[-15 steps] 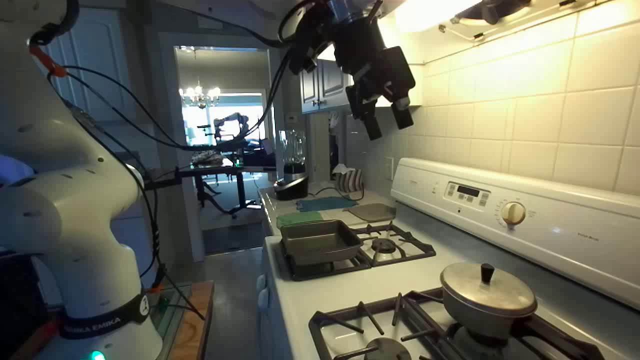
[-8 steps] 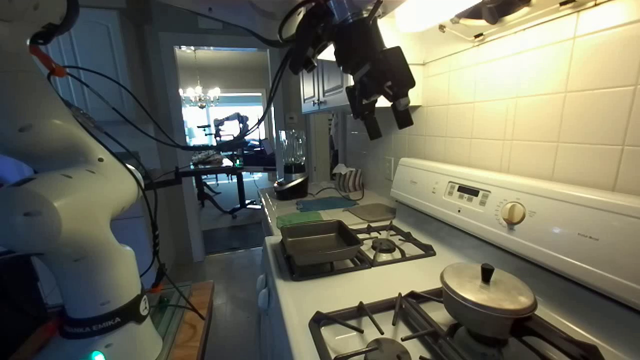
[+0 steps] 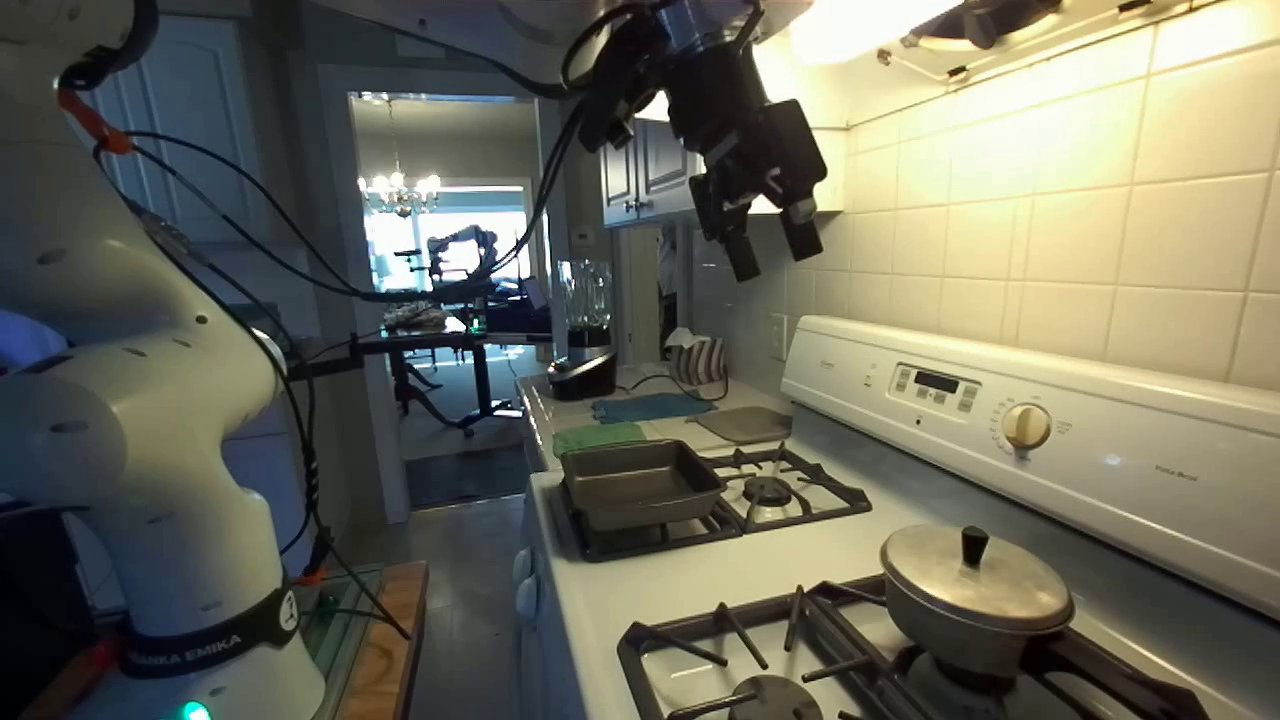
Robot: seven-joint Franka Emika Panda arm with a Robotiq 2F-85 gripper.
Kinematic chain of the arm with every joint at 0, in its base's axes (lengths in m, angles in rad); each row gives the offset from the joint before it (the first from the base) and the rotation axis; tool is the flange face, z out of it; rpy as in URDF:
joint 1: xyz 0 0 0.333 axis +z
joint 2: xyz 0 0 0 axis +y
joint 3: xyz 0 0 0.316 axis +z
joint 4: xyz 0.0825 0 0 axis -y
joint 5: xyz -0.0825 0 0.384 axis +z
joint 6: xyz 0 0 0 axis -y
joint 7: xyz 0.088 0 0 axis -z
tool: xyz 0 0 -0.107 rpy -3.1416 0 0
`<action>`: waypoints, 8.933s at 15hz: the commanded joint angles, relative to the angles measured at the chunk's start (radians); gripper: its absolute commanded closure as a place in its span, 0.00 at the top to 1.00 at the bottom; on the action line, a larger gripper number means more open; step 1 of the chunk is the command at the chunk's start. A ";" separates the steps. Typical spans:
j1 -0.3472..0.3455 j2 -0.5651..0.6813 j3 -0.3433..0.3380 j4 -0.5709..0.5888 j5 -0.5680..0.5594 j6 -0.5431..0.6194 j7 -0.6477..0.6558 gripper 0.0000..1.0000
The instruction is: Move the baking pan backwards
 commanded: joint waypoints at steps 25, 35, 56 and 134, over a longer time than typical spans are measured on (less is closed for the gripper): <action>0.222 0.078 0.109 -0.203 0.195 0.077 -0.034 1.00; 0.236 0.222 0.127 -0.248 0.262 0.170 -0.039 1.00; 0.211 0.440 0.147 -0.324 0.242 0.468 -0.078 0.98; 0.223 0.845 0.101 0.285 0.184 0.342 0.223 0.07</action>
